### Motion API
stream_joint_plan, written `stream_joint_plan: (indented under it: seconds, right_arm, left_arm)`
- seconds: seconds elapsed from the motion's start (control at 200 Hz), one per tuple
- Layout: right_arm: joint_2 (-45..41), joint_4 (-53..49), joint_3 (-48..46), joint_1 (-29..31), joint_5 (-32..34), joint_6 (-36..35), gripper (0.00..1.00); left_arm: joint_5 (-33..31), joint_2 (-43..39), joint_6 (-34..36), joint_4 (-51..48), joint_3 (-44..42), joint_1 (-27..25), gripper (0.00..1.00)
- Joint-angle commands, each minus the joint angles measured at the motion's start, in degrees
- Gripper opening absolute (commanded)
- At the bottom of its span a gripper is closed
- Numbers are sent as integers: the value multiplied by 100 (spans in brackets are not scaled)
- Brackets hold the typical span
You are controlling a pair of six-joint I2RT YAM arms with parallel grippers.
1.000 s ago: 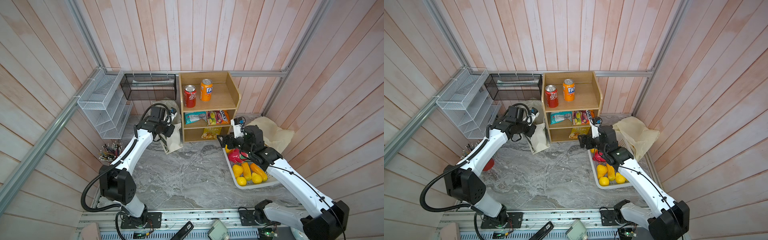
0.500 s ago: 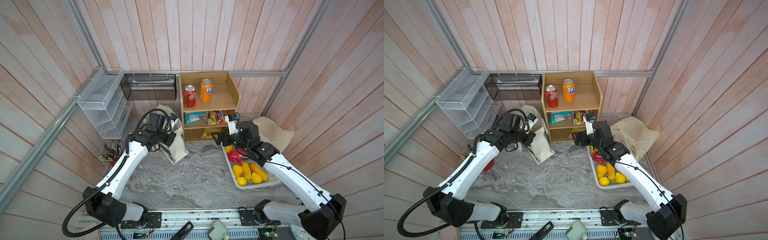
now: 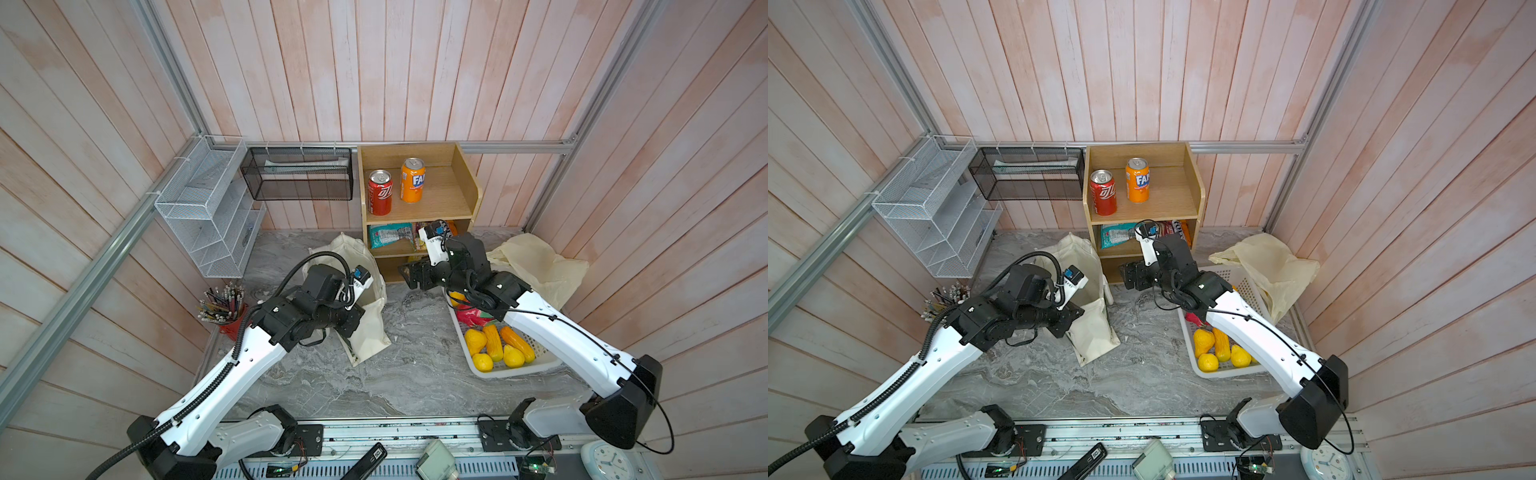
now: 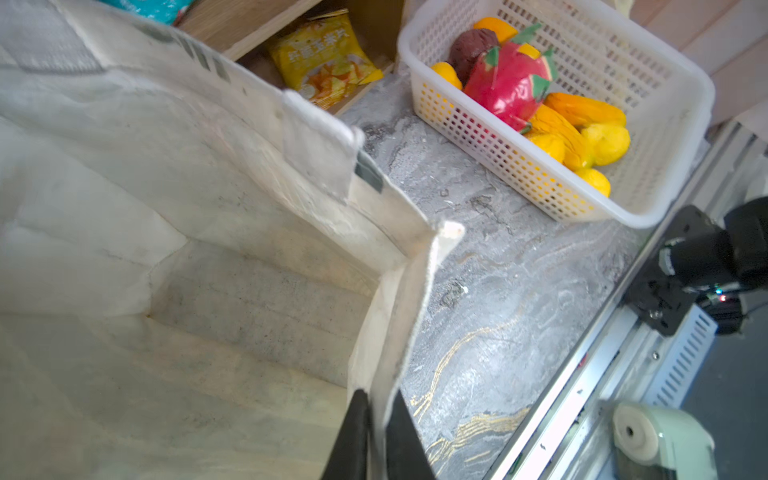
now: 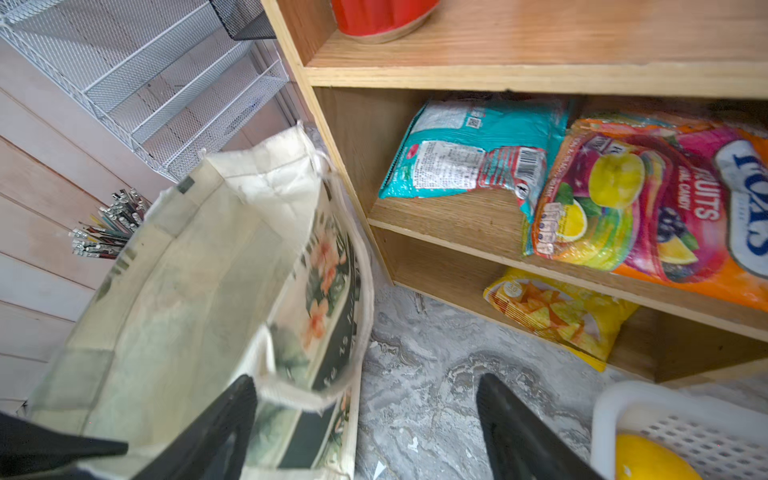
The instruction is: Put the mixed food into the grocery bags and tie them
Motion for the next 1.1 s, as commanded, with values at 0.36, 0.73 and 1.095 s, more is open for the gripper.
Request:
stream_joint_plan:
  seconds: [0.36, 0.73, 1.095]
  right_arm:
    - [1779, -957, 1850, 214, 496, -691, 88]
    - [2221, -933, 1849, 251, 36, -669, 72]
    - [1795, -971, 1314, 282, -490, -520, 0]
  left_arm:
    - [-3345, -858, -2356, 168, 598, 128, 86]
    - [-2548, -430, -2582, 263, -271, 1411, 89]
    - [-1790, -29, -2368, 903, -582, 1464, 11]
